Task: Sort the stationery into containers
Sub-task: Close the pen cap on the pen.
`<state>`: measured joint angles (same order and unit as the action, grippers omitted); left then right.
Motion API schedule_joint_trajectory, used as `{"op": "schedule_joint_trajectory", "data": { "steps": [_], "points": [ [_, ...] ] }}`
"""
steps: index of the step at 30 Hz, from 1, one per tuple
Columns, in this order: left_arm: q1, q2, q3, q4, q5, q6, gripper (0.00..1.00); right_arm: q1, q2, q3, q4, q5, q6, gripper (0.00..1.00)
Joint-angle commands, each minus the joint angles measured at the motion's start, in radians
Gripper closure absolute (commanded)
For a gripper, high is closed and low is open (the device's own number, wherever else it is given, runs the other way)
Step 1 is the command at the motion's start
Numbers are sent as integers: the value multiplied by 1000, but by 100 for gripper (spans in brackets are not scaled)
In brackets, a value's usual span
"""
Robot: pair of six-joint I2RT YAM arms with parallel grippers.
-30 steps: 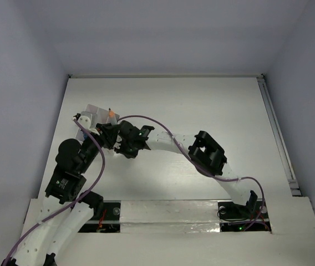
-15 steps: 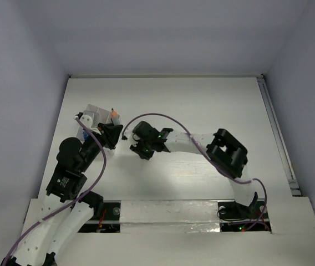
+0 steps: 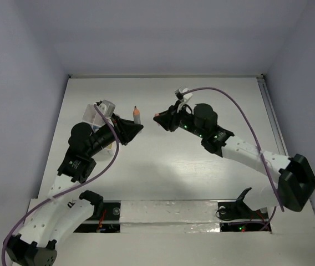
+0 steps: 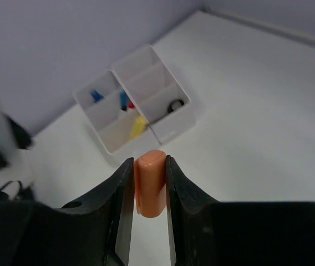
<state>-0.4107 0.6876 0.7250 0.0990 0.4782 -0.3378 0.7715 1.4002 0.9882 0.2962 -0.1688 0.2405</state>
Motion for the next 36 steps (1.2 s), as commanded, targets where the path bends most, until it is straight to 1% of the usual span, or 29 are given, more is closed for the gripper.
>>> {"op": "schedule_joint_trajectory", "data": {
  "steps": [1,6,7,12,13,15,16,21,22,24,28,31,36],
  "points": [
    [4,27,42,174,154,-55,100,-9,-104,-31,243,-40,135,100],
    [4,44,-19,254,232,-81,100,-41,-153,-37,359,-124,264,100],
    [4,41,-22,257,252,-86,100,-41,-152,-37,404,-127,314,100],
    [4,20,-45,275,287,-92,100,-52,-104,-37,573,-211,457,100],
    [4,20,-48,294,309,-99,100,-52,-95,-37,645,-218,505,100],
    [4,21,-59,312,332,-118,100,-52,-61,-19,694,-254,548,100],
    [4,23,-58,320,347,-119,100,-52,-50,-17,755,-258,583,100],
    [4,29,-64,346,376,-144,100,-52,-6,16,859,-291,648,100],
    [4,27,-64,349,378,-147,100,-52,2,21,915,-299,678,100],
    [4,29,-67,355,387,-155,100,-52,26,33,951,-311,698,100],
    [4,29,-78,392,411,-187,100,-52,74,69,1050,-334,763,100],
    [4,36,-88,442,436,-219,100,-52,118,101,1128,-368,844,100],
    [4,43,-90,479,450,-244,100,-52,177,148,1186,-425,907,100]
  ]
}}
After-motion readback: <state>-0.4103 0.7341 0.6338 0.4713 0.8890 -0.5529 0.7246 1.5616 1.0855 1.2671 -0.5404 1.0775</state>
